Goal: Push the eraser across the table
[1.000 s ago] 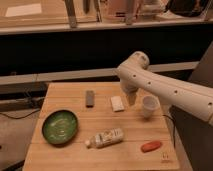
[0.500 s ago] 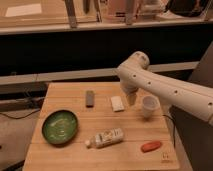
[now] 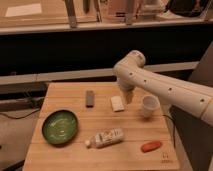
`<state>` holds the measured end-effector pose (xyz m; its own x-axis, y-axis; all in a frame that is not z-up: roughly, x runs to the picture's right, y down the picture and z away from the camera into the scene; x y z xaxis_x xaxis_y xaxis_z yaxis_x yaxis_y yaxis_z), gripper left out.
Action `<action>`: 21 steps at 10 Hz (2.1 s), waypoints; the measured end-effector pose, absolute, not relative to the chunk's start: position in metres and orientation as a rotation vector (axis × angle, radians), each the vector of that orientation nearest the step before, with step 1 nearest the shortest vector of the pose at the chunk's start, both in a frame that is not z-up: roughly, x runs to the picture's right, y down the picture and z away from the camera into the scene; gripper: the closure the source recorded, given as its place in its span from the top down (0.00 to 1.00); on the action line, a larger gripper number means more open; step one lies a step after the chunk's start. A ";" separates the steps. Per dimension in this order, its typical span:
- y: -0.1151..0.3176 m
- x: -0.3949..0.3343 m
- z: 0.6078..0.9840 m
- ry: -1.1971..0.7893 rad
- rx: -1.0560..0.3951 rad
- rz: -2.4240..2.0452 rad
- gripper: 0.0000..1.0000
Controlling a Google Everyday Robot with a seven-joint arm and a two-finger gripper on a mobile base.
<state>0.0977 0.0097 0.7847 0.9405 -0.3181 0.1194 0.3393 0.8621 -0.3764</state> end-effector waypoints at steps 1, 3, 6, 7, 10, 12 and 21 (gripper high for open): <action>0.009 0.098 0.787 -0.056 -0.406 -0.353 0.80; 0.006 0.096 0.792 -0.069 -0.403 -0.367 0.80; 0.002 0.080 0.802 -0.086 -0.395 -0.396 0.80; 0.001 0.073 0.804 -0.091 -0.394 -0.404 0.80; -0.001 0.071 0.811 -0.100 -0.391 -0.424 0.80; -0.003 0.065 0.815 -0.104 -0.387 -0.435 0.80; -0.009 0.045 0.833 -0.113 -0.374 -0.475 0.80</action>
